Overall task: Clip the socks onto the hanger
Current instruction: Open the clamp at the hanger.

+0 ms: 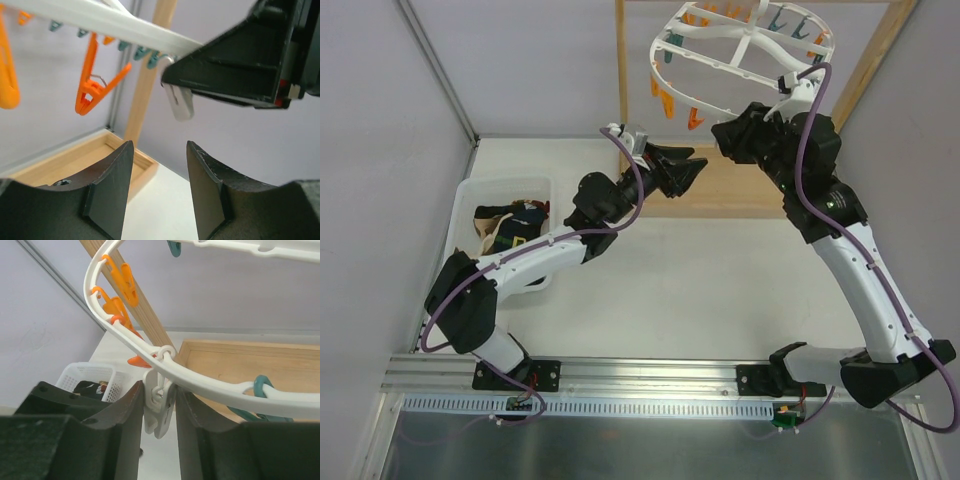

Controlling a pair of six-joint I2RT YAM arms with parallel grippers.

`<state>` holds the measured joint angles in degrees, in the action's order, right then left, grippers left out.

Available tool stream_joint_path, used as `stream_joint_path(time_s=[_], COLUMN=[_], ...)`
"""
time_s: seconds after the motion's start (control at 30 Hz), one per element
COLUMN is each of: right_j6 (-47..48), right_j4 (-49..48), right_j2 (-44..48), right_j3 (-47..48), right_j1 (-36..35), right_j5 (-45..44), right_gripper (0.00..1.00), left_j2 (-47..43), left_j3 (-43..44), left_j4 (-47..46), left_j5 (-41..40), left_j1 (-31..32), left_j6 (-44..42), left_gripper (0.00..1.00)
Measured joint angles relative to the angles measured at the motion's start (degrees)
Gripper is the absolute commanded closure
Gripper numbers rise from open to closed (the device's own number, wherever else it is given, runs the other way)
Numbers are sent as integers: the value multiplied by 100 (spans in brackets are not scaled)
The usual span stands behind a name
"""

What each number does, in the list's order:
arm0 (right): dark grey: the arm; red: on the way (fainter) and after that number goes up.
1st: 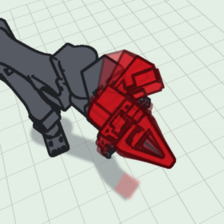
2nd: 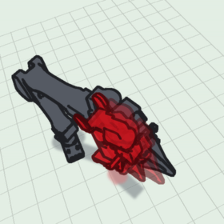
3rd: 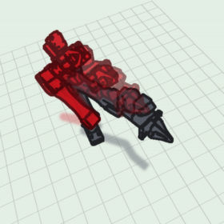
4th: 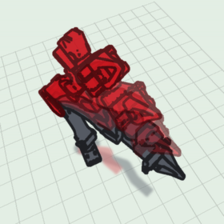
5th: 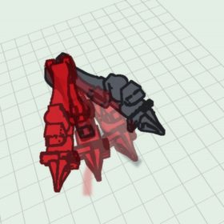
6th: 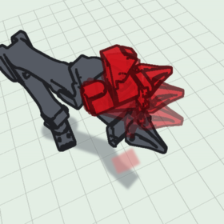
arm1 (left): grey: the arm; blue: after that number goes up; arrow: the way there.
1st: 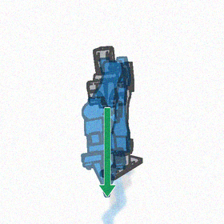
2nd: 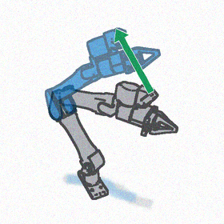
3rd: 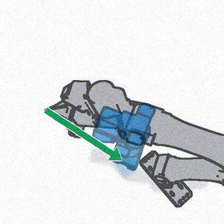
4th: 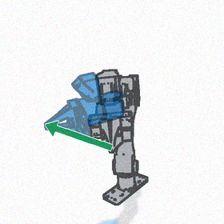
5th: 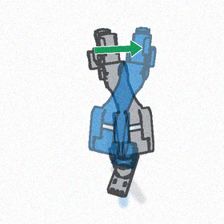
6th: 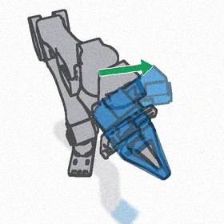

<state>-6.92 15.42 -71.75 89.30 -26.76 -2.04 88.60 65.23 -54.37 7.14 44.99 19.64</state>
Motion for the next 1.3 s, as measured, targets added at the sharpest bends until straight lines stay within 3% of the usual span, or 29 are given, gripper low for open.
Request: stream_joint_path(time_s=[0.07, 0.5, 0.83, 1.3], right_j6=[-22, 31, 48, 133], right_j4=[-46, -955, -1412, -1506], right_j2=[2, 24, 24, 24], right_j3=[-2, -688, -739, -739], right_j1=[31, 334, 332, 354], right_j5=[111, 957, 1246, 1338], right_gripper=[99, 99, 99, 99], left_j2=[76, 136, 289, 699], left_j3=[15, 35, 894, 1416], left_j4=[7, 155, 588, 1182], left_j5=[240, 629, 826, 863], left_j1=[11, -90, -162, -280], left_j6=[160, 691, 1204, 1912], left_gripper=[53, 47, 47, 57])
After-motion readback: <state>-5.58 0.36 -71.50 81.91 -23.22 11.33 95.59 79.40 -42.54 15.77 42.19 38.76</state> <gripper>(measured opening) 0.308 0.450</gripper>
